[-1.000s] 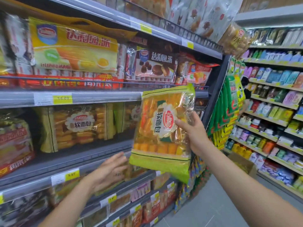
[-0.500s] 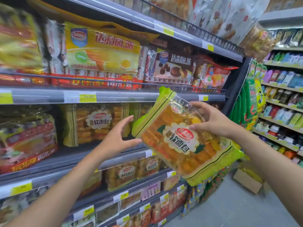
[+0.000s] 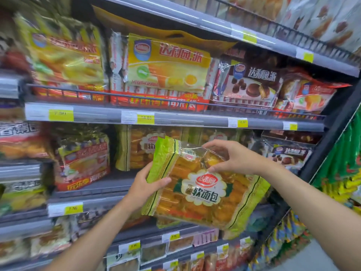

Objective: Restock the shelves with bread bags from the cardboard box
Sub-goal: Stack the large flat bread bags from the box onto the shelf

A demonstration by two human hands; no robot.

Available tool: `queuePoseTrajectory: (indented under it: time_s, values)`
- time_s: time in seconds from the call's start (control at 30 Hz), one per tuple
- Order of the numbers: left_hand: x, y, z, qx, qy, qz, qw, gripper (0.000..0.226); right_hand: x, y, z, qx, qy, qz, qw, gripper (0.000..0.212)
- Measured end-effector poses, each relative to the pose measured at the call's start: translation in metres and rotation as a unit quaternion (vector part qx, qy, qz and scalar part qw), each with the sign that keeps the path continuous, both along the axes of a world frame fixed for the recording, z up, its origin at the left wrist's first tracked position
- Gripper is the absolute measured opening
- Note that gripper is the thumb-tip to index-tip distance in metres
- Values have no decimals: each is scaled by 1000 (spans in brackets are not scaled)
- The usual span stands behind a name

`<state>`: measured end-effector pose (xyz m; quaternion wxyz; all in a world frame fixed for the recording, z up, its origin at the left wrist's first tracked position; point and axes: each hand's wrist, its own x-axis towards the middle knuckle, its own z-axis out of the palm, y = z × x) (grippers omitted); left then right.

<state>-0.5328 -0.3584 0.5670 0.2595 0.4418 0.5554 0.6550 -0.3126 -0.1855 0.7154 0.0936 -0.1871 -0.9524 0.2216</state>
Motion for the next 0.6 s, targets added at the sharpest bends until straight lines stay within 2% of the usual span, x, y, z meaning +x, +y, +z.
queuePoseTrajectory:
  time_s: [0.07, 0.1, 0.13, 0.2, 0.23, 0.3, 0.33, 0.4, 0.47, 0.53, 0.6]
  values:
    - [-12, -4, -4, 14, -28, 51, 998, 62, -13, 9, -9, 26, 16, -2, 1000, 62]
    - [-21, -5, -6, 13, -44, 72, 996, 70, -16, 15, -15, 38, 39, -11, 998, 60]
    - [-31, -6, -11, 2, -57, 83, 995, 88, -18, 22, -23, 51, 76, -24, 996, 56]
    - [-48, -11, -16, -19, -69, 106, 992, 119, -16, 37, -46, 74, 203, -77, 973, 48]
    - [-55, -13, -19, -20, -78, 114, 990, 122, -14, 43, -60, 63, 282, -115, 950, 46]
    - [-68, -16, -29, -2, -126, 132, 983, 119, -10, 56, -90, -46, 403, -209, 890, 52]
    - [-71, -17, -32, -1, -155, 138, 978, 118, -11, 61, -103, -140, 424, -234, 863, 63]
    - [-81, -16, -42, 2, -211, 163, 964, 111, -20, 72, -132, -334, 359, -209, 846, 90]
    - [-86, -11, -45, 11, -244, 175, 954, 100, -33, 76, -157, -446, 243, -150, 848, 93]
    - [-76, -2, -32, 6, -237, 177, 955, 75, -45, 84, -171, -486, 203, -106, 843, 99]
    - [-70, 3, -16, 9, -227, 192, 955, 74, -58, 93, -170, -482, 206, -82, 848, 103]
